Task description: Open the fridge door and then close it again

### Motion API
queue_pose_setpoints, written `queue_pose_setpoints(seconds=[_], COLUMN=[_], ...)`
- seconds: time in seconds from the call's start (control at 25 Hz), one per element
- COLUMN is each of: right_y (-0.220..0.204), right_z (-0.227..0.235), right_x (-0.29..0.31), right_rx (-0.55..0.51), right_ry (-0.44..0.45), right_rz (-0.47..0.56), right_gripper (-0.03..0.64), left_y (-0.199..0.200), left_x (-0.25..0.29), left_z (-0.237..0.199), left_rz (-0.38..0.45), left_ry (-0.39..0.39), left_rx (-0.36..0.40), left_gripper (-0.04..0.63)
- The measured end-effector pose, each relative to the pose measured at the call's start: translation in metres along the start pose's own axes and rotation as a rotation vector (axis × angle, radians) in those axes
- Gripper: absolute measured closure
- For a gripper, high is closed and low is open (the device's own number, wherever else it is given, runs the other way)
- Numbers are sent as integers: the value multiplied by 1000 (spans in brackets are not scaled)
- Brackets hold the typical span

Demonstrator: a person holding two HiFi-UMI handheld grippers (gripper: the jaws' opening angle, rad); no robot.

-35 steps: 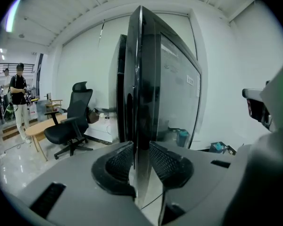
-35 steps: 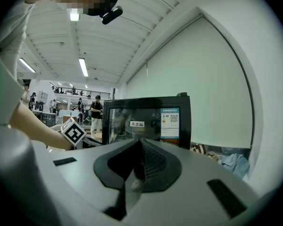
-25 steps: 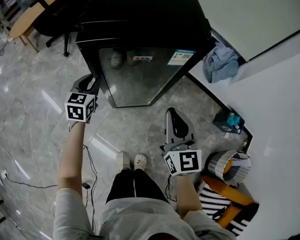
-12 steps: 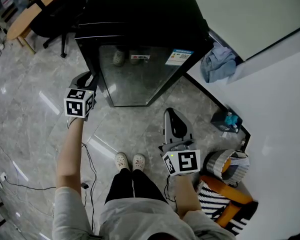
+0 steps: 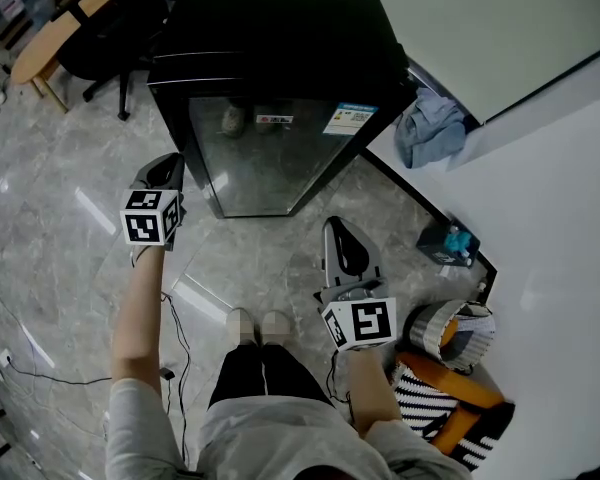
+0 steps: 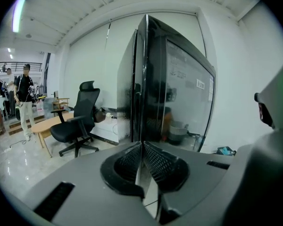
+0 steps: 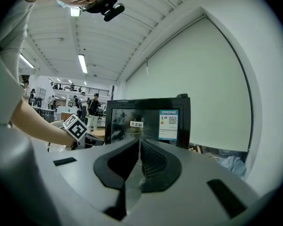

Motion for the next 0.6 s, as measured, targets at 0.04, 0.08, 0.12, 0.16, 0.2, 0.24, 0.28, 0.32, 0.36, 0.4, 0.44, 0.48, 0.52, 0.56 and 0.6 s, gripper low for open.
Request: queue_pose_setpoints(seconds=[0.04, 0.08, 0.12, 0.16, 0.2, 0.24, 0.28, 0.32, 0.36, 0.4, 0.44, 0.48, 0.52, 0.56, 0.6], right_y=[1, 2, 3, 5, 6, 7, 8, 10, 11, 13, 15, 17, 19, 20, 22], right_z=[0, 1, 1, 0, 0, -1, -1, -2, -2, -2, -2, -3, -3, -3, -4], right_x=[0, 0, 0, 0, 0, -1, -1, -2, -3, -3, -4, -5, -6, -7, -9], right_rx=[-4, -8, -13, -18, -21, -23, -22, -19, -18, -19, -20, -20, -20, -23, -28], right_ry=[2, 4, 7, 10, 13, 16, 19, 21, 23, 26, 27, 28, 30, 32, 36], right_rz=[-3, -6, -9, -10, -9, -7, -4, -2, 1, 2, 2, 3, 4, 5, 7], right_gripper=[591, 591, 591, 591, 591, 591, 591, 591, 591, 591, 591, 591, 591, 591, 591], left_y=[-1, -2, -2, -3, -3, -4, -5, -6, -7, -8, -8, -9, -10, -10, -10], left_x=[-3, -6, -9, -13, -17, -22, -26, -31, -36, -41, -46, -52, -58, -65, -72], left_z=[0, 2, 5, 8, 12, 16, 21, 26, 30, 34, 39, 43, 46, 50, 54], left_rz=[4, 7, 11, 16, 23, 30, 37, 44, 49, 54, 60, 67, 76, 87, 99], left_ry=[2, 3, 2, -2, -9, -19, -29, -38, -45, -51, -56, -60, -64, -66, -66], left_rx=[0, 6, 16, 24, 32, 37, 42, 47, 52, 56, 58, 58, 57, 55, 53], left_gripper=[571, 575, 579, 580, 580, 580, 581, 580, 580, 581, 581, 581, 581, 581, 581])
Point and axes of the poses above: the fingertips, and each gripper's own axes: x forward along the fingers, z to its right, y out of its top, the point moved 8 cm from there along -x, backward along the fingers, and after that the axes turned 10 degrees about -z, right-handed, at the moved point
